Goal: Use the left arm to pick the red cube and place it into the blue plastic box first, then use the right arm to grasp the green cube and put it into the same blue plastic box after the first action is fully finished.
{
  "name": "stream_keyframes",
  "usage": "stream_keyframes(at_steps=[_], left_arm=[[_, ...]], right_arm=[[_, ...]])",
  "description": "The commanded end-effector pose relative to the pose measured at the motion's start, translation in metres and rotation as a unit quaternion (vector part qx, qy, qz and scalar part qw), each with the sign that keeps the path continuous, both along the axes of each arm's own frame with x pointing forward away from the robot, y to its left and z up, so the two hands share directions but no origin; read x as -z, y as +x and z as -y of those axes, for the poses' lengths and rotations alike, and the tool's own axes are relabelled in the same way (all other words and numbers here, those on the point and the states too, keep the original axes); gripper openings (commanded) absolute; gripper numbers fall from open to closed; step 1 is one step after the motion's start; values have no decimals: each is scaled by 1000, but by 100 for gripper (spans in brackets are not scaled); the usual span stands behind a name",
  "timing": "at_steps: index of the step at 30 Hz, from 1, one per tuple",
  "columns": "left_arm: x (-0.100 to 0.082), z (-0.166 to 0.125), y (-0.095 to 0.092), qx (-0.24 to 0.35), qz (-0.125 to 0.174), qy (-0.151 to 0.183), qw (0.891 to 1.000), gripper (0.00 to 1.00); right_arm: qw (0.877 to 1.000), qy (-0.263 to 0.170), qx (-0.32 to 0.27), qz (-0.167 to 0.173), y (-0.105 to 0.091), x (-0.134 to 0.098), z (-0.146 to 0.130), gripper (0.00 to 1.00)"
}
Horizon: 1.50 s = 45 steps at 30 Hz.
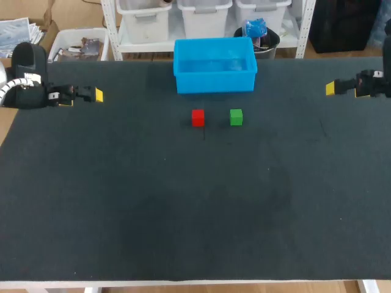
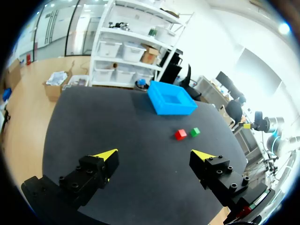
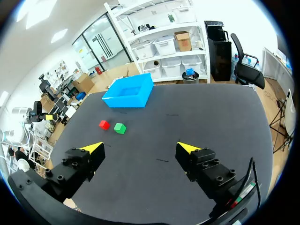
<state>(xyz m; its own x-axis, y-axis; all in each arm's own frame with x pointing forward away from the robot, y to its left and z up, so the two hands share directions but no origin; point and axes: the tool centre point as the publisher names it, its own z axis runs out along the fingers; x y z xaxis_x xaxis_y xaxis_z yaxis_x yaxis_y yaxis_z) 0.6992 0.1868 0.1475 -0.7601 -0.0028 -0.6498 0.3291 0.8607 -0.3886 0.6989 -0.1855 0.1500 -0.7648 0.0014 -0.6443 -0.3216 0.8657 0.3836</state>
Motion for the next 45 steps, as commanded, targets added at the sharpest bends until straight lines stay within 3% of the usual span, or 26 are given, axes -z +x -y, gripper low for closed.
stream_keyframes(at_steps=[1,34,40,45], left_arm=[[-1,1,0,-2,-3,3,1000,100],[-1,1,0,-2,-3,3,1000,100],[-2,35,18,23,-27,24,999,100],[0,64,34,33,-66,59,996,100]], right_arm=[[1000,-1,0,0,1,0,0,100],[1000,-1,0,0,1,0,0,100],[1000,-1,0,0,1,0,0,100],[1000,-1,0,0,1,0,0,100]])
